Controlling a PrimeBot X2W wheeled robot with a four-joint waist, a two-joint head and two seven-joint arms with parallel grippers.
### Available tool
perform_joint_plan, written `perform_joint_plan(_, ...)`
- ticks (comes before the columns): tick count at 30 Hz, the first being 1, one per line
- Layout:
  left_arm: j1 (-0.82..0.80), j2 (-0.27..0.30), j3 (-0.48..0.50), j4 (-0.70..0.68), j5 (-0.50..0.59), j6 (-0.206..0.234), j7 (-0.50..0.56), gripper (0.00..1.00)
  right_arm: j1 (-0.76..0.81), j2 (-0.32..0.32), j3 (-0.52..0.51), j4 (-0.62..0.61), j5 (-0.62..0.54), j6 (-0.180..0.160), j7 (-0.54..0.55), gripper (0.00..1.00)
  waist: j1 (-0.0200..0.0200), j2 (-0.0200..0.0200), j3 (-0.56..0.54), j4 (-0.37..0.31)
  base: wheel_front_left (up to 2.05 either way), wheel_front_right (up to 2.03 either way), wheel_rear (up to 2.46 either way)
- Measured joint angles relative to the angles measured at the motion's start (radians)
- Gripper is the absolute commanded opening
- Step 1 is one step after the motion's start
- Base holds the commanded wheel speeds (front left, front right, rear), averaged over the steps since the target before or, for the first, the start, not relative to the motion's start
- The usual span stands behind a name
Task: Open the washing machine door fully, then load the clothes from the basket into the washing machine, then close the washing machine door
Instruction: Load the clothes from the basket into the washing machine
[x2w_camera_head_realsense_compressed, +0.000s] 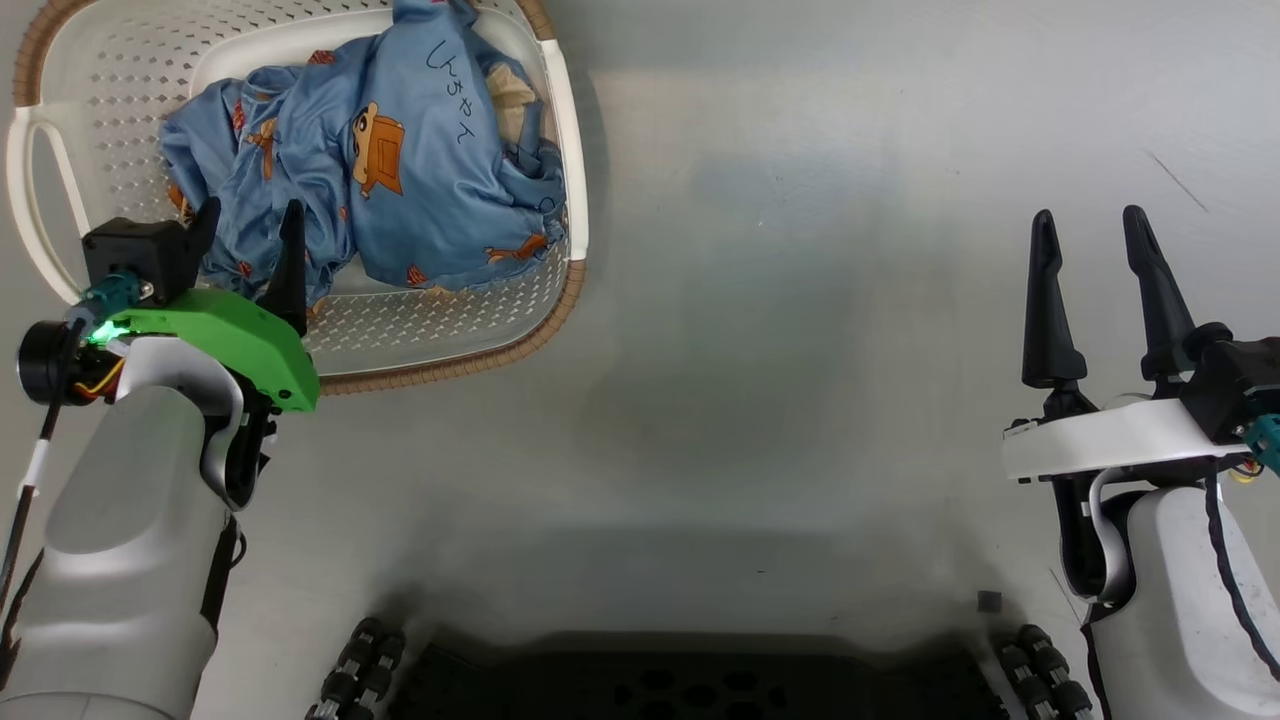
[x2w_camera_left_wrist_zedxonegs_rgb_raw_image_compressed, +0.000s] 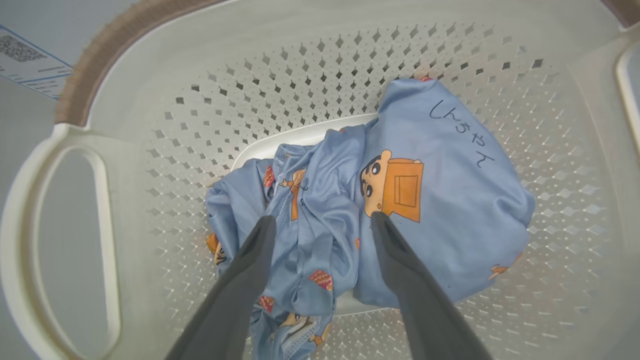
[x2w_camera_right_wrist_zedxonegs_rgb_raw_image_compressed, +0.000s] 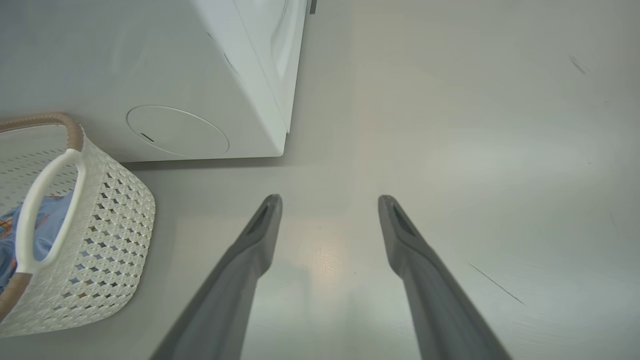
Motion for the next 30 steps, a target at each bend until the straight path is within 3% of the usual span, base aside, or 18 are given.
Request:
perform_joint_plan(6, -0.037, 0.029, -0.032, 0.060, 0.008, 0.000, 0.035, 1.00, 0.000, 0.001, 0.002, -0.001, 0.000, -0.002, 0.000, 1.00, 0.0000, 0.0000, 0.024, -0.010, 0.00, 0.00, 0.00)
perform_joint_plan(30, -0.209, 0.056, -0.085, 0.259, 0.047, 0.000, 0.188, 1.00, 0.000, 0.005, 0.020, -0.021, 0.004, -0.010, 0.000, 1.00, -0.0001, 0.0000, 0.091, -0.040, 0.00, 0.00, 0.00)
